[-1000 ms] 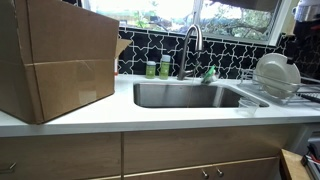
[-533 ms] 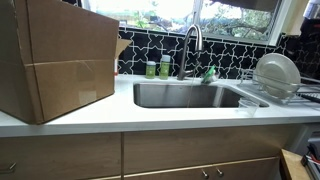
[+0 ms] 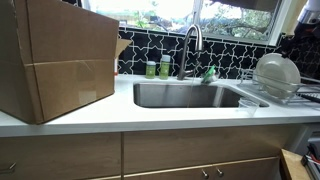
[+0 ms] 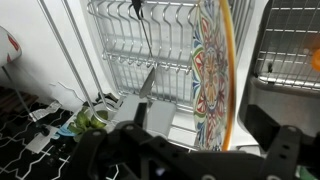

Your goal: Remove the plate from the dish rack, then rinse it and place it in the sink

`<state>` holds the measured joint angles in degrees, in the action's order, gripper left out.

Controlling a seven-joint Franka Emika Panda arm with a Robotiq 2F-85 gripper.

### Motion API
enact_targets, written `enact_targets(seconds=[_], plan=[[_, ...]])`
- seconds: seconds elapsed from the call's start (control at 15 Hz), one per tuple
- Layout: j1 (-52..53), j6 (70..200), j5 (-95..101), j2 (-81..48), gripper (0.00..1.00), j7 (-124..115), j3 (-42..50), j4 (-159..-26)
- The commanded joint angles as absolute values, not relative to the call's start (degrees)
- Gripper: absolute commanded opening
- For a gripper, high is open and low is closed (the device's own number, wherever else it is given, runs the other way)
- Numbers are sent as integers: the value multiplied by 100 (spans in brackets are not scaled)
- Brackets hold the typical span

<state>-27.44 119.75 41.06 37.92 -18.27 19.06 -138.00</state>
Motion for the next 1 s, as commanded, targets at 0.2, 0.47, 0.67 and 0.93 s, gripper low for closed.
enact_targets(seconds=[0.2,0.47,0.67,0.93], plan=[[-2688,12748,3827,3172,100,-1621,2036,-13703],[-2695,12671,3641,2952,84,-1540,1961,-13717],[-2723,12682,3531,2843,53,-1502,1938,-13731],[-2793,12650,3558,2794,23,-1556,1879,-13717]])
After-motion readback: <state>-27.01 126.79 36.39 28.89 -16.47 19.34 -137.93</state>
